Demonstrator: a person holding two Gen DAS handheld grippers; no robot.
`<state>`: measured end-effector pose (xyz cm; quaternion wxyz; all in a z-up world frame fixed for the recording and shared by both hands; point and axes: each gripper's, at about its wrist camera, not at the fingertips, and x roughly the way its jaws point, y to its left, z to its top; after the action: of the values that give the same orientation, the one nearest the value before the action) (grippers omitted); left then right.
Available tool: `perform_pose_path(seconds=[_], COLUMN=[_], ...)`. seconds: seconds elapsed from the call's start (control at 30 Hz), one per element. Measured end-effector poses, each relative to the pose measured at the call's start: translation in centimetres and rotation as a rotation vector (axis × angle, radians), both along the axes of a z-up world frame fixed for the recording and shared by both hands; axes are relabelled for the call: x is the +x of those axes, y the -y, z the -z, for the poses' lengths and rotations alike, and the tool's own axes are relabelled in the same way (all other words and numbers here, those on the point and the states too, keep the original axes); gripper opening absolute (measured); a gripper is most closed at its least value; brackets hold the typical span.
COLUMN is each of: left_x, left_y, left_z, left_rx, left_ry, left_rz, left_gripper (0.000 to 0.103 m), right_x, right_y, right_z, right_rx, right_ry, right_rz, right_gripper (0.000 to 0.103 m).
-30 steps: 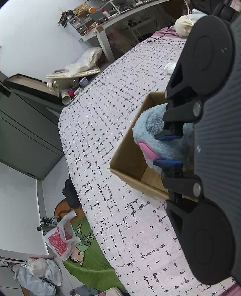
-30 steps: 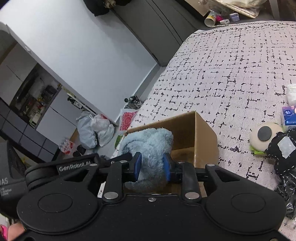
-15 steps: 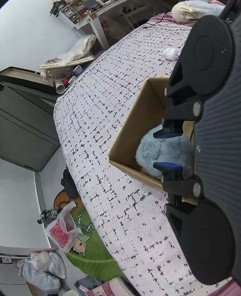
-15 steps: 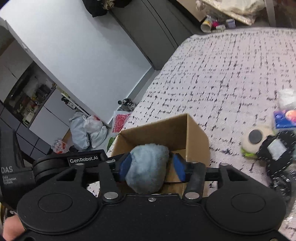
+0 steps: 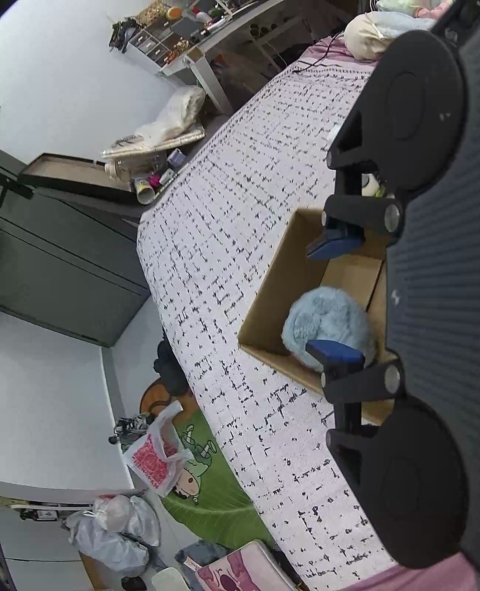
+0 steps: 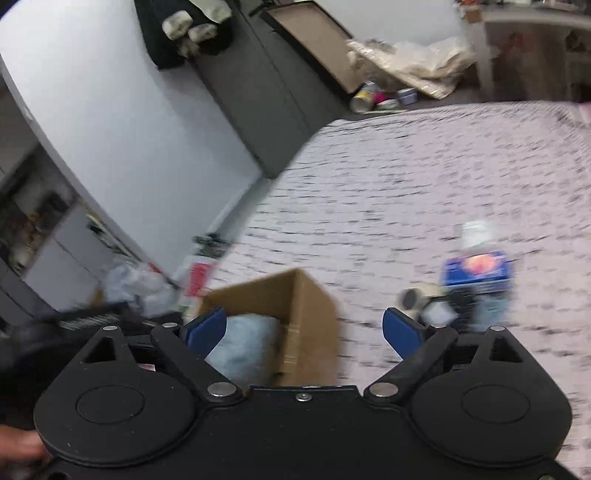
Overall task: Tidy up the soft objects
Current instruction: 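Lower the plush into the box and open the left tool, then move the right tool down to the clear bag of black items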
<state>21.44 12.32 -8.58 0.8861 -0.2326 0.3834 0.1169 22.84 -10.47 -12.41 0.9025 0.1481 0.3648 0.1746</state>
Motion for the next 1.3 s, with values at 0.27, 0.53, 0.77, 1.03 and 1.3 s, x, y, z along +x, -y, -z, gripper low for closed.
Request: perform_pose_path(seconds=[0.27, 0.53, 0.77, 1.03, 1.3], left_x=[-2.0, -3.9, -5.0, -6.3, -7.1], left_y=[2.8, 5.3, 7.5, 10.2, 12.7], left_z=[-2.2, -3.8, -4.8, -5.4, -5.5], left_rx=[0.025, 0.041, 0.051, 0.059, 0.069], left_ry=[0.014, 0.040, 0.060, 0.081, 0.073], left_rz=[0.016, 0.024, 0.046, 0.068, 0.086], left_gripper=[0.048, 0.051, 0.051, 0.051, 0.051], right_x=[-2.1, -3.7, -5.3, -5.9, -6.7], right_y=[2.5, 5.1, 7.7, 10.2, 12.7], right_z=[-2.2, -3.3, -4.0, -4.4, -4.5], right_rx=[-0.020, -0.047, -0.028, -0.086, -0.086], right_ry=[0.132, 0.165, 0.196, 0.179, 0.178], right_rz=[-0.011, 0.018, 0.014, 0.047, 0.052], right_gripper=[0.099, 0.103, 0.103, 0.103, 0.103])
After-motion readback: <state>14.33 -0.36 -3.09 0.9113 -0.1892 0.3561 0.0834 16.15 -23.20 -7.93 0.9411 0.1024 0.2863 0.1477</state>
